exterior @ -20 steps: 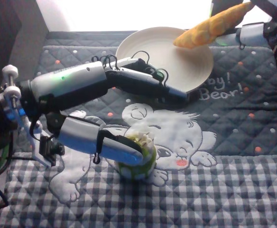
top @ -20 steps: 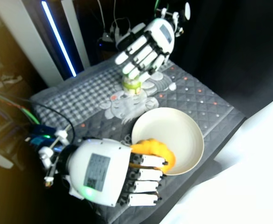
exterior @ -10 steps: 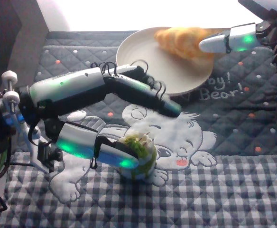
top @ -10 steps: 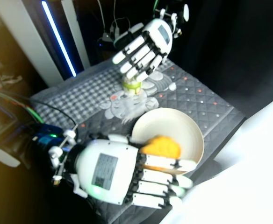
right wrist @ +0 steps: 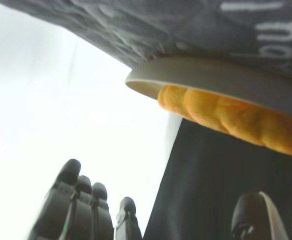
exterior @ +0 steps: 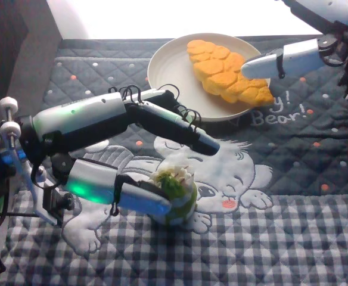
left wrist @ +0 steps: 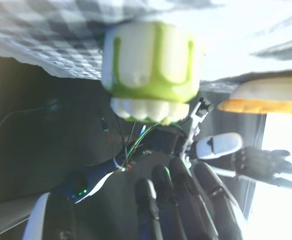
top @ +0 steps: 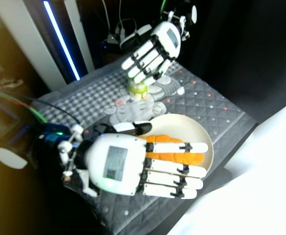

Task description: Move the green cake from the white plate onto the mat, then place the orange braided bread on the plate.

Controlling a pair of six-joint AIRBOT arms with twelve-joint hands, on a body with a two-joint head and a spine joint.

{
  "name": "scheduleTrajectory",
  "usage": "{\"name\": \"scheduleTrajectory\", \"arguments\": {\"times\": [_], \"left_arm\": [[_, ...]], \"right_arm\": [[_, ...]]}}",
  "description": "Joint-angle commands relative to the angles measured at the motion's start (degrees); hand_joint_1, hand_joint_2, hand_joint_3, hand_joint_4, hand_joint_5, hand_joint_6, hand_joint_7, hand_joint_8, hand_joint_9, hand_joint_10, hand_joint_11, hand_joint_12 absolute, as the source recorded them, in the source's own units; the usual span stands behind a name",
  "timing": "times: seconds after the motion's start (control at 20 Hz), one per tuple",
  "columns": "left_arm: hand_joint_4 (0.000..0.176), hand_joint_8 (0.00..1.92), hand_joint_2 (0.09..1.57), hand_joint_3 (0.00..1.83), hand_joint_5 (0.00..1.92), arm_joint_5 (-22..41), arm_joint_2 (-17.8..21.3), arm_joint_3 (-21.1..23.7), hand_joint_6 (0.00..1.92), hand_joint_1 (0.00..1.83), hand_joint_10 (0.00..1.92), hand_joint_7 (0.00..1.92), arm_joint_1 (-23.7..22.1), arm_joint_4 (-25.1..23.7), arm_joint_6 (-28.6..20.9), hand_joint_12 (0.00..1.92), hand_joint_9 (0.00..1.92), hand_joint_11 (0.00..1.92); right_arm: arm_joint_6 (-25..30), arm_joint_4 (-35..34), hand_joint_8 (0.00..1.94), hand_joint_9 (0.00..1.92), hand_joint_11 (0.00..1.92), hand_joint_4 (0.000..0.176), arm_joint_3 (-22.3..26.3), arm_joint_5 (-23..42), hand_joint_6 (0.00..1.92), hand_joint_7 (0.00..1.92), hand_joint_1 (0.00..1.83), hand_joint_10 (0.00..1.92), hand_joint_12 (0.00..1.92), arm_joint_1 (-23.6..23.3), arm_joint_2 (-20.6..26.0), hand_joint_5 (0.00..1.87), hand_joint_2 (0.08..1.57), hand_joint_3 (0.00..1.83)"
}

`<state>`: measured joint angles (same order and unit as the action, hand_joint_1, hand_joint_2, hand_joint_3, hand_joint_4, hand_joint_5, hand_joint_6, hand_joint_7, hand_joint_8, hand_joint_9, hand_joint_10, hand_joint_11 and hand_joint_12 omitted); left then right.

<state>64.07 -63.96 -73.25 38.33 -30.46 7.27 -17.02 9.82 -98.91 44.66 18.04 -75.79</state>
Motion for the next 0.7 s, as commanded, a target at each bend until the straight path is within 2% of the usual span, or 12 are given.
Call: {"name": "scheduleTrajectory", "arguments": {"times": [0.0,0.05,0.1,0.2,0.25,0.3,0.4,0.45,0.5,0.55,0.6,0.65], "left_arm": [[0.06,0.0,1.02,0.0,0.75,6.2,0.5,0.3,0.0,0.91,0.01,0.7,-0.3,2.9,-0.6,1.15,0.62,0.0],[0.063,0.0,1.03,0.0,0.73,6.2,1.0,0.4,0.0,0.9,0.0,0.69,-0.3,3.1,-0.6,1.12,0.61,0.0],[0.062,0.0,1.02,0.0,0.68,6.1,1.5,0.5,0.0,0.89,0.0,0.68,-0.3,3.2,-0.6,1.15,0.6,0.0],[0.043,0.0,1.02,0.0,0.66,5.9,2.9,1.1,0.0,0.84,0.0,0.64,-0.3,3.6,0.0,0.99,0.57,0.0],[0.012,0.01,1.04,0.01,0.68,5.9,4.0,1.7,0.01,0.83,0.01,0.65,-0.3,4.2,1.0,0.99,0.58,0.0],[0.0,0.02,1.04,0.0,0.71,6.0,4.7,2.1,0.02,0.86,0.02,0.68,-0.3,4.6,1.5,0.98,0.6,0.0],[0.0,0.01,1.1,0.02,0.68,6.3,5.5,2.3,0.0,0.71,0.01,0.68,-0.3,5.2,2.2,0.9,0.6,0.0],[0.0,0.01,1.11,0.02,0.71,6.6,5.9,2.5,0.01,0.66,0.01,0.7,-0.3,5.7,2.7,0.88,0.62,0.0],[0.006,0.0,1.08,0.0,0.63,6.9,6.4,2.7,0.0,0.67,0.0,0.62,-0.3,6.3,3.3,0.87,0.57,0.0],[0.025,0.0,1.02,0.0,0.59,7.2,6.8,2.9,0.0,0.74,0.0,0.59,-0.3,6.8,3.6,0.91,0.56,0.0],[0.082,0.0,0.97,0.0,0.54,7.6,7.3,3.2,0.0,0.82,0.0,0.56,-0.3,7.3,4.1,0.91,0.55,0.0],[0.106,0.0,0.96,0.0,0.47,7.8,8.0,3.6,0.0,0.86,0.0,0.5,-0.2,7.9,4.7,0.81,0.5,0.0]], "right_arm": [[0.3,-1.4,0.0,0.0,0.0,0.153,0.6,8.1,0.0,0.0,0.69,0.0,0.07,-0.6,1.6,0.02,0.93,0.02],[0.3,-0.5,0.0,0.0,0.0,0.171,1.8,8.9,0.0,0.0,0.8,0.0,0.01,-0.6,2.5,0.02,0.85,0.0],[0.3,0.2,0.0,0.0,0.1,0.175,3.0,9.7,0.0,0.0,0.74,0.0,0.07,-0.6,3.2,0.0,0.75,0.0],[0.3,1.6,0.0,0.0,0.05,0.176,5.4,11.4,0.0,0.0,0.73,0.0,0.05,-0.6,3.8,0.0,0.73,0.0],[0.3,2.2,0.0,0.0,0.02,0.176,7.0,12.8,0.0,0.0,0.72,0.0,0.04,-0.6,4.1,0.0,0.73,0.0],[0.3,2.8,0.0,0.0,0.0,0.176,8.1,13.9,0.0,0.0,0.67,0.0,0.01,-0.6,4.6,0.0,0.72,0.0],[0.3,5.0,0.01,0.02,0.11,0.176,10.6,14.8,0.01,0.02,0.7,0.01,0.05,-0.6,6.5,0.04,0.71,0.0],[0.3,5.1,0.01,0.1,0.13,0.176,11.8,15.9,0.01,0.14,0.76,0.01,0.06,-0.6,7.7,0.12,0.72,0.0],[0.2,5.4,0.0,0.12,0.16,0.176,13.1,16.8,0.01,0.13,0.77,0.01,0.08,-0.6,9.0,0.13,0.71,0.0],[0.1,5.4,0.0,0.12,0.18,0.176,14.0,17.2,0.01,0.1,0.74,0.01,0.09,-0.6,9.8,0.14,0.73,0.0],[0.0,5.7,0.0,0.1,0.13,0.176,15.2,17.6,0.02,0.11,0.76,0.0,0.07,-0.6,10.6,0.18,0.72,0.0],[-1.0,6.1,0.01,0.12,0.16,0.176,17.0,18.2,0.02,0.13,0.74,0.01,0.08,-0.6,12.0,0.18,0.73,0.0]]}}
